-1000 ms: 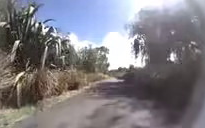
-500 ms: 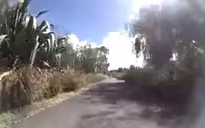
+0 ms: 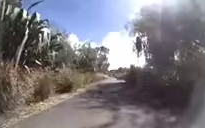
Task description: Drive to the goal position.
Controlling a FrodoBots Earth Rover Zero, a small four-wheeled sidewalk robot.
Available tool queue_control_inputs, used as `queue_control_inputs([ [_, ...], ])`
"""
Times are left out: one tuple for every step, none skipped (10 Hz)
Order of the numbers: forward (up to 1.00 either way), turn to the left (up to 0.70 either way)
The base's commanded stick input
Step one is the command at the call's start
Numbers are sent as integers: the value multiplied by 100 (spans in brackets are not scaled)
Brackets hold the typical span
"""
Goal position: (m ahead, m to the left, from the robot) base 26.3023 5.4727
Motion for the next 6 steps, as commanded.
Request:
queue_control_inputs([
  [85, 0],
  [85, 0],
  [85, 0],
  [85, 0],
  [85, 0],
  [85, 0],
])
